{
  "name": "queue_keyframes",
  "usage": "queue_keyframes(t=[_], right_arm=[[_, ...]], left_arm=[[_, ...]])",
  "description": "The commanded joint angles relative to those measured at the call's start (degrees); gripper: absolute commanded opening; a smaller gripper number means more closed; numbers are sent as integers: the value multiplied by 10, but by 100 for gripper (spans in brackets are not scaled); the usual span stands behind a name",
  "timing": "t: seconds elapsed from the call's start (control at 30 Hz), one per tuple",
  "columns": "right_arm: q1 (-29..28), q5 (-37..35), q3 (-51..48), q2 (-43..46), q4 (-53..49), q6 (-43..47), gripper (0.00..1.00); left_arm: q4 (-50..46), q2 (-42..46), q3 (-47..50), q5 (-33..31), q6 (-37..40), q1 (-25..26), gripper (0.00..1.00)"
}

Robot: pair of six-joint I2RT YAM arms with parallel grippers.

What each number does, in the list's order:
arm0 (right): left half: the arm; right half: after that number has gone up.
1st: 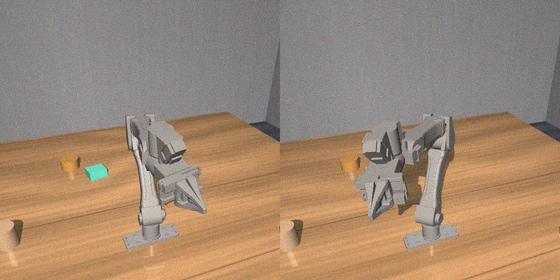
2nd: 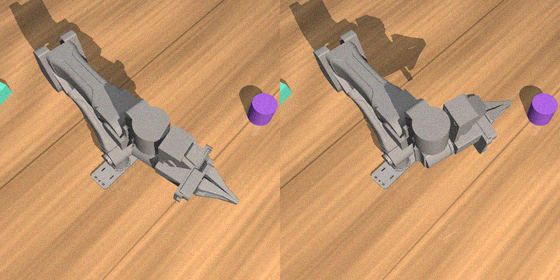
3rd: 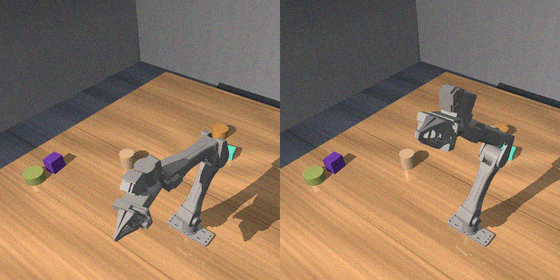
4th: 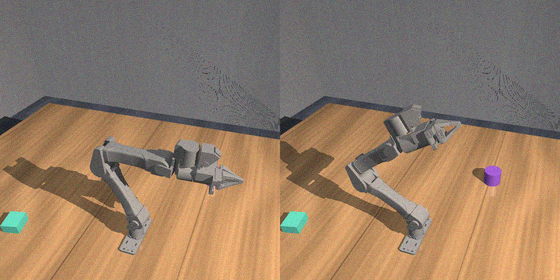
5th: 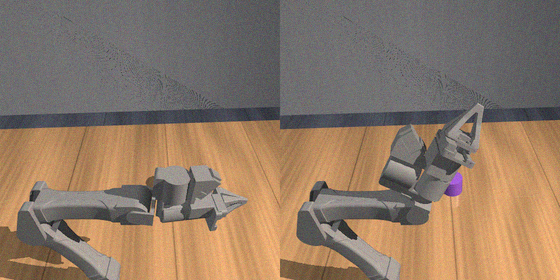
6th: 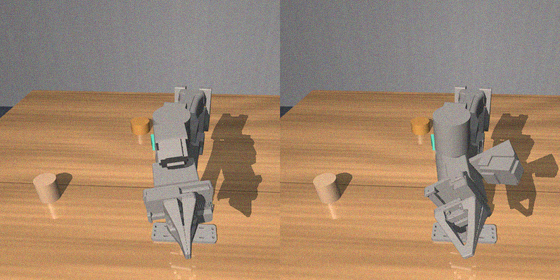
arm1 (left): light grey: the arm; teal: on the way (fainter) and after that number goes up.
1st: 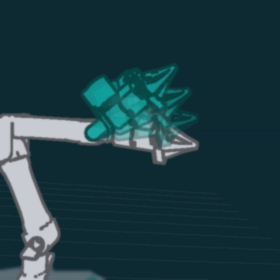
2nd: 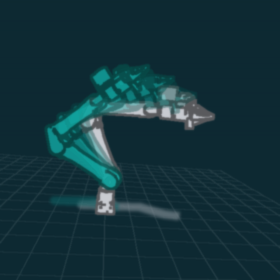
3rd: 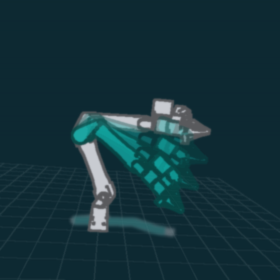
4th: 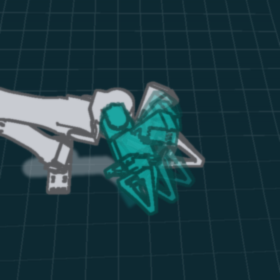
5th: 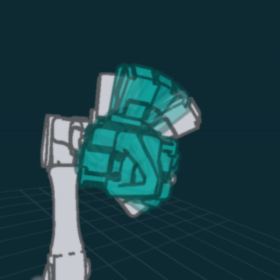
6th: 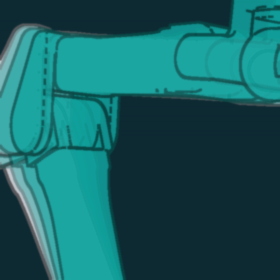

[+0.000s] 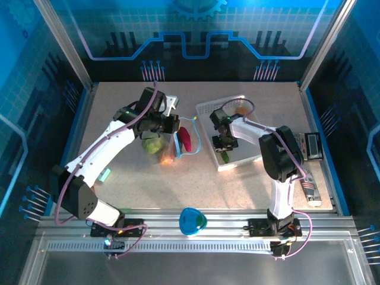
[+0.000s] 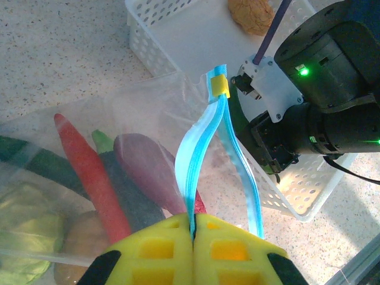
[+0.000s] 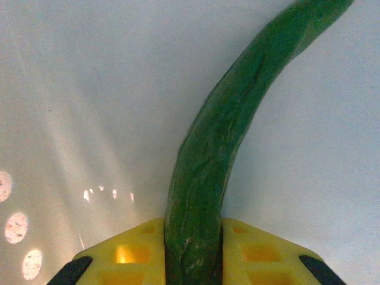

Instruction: Place the food in the zip-top bag and seal the zipper

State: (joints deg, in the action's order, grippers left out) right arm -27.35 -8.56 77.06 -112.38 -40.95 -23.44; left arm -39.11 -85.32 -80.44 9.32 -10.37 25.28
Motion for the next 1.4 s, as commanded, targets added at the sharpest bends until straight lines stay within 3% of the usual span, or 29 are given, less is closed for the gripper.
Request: queue_keyframes(t=[0.0, 0.37, 0.6, 0.77, 1.07, 1.17, 1.37], right_arm=[[5, -10, 23, 38, -7, 11, 14], [17, -3, 34, 193, 42, 32, 9], [-31, 38, -88, 345, 203, -6, 9], [-80, 47, -149, 402, 323, -43, 9], [-182, -43, -236, 381, 546, -75, 9], [-195, -58, -234, 353, 561, -75, 10], [-208, -18, -189, 283, 531, -78, 11]], left_arm=[[2, 16, 4, 5, 9, -3, 0], [9, 8, 6, 9, 7, -2, 0], [8, -6, -9, 19, 2, -3, 0], [8, -15, -22, 26, -4, -2, 0], [4, -17, -41, 31, -11, -2, 0], [2, -14, -43, 34, -12, -2, 0], [3, -8, -48, 34, -12, -2, 0]])
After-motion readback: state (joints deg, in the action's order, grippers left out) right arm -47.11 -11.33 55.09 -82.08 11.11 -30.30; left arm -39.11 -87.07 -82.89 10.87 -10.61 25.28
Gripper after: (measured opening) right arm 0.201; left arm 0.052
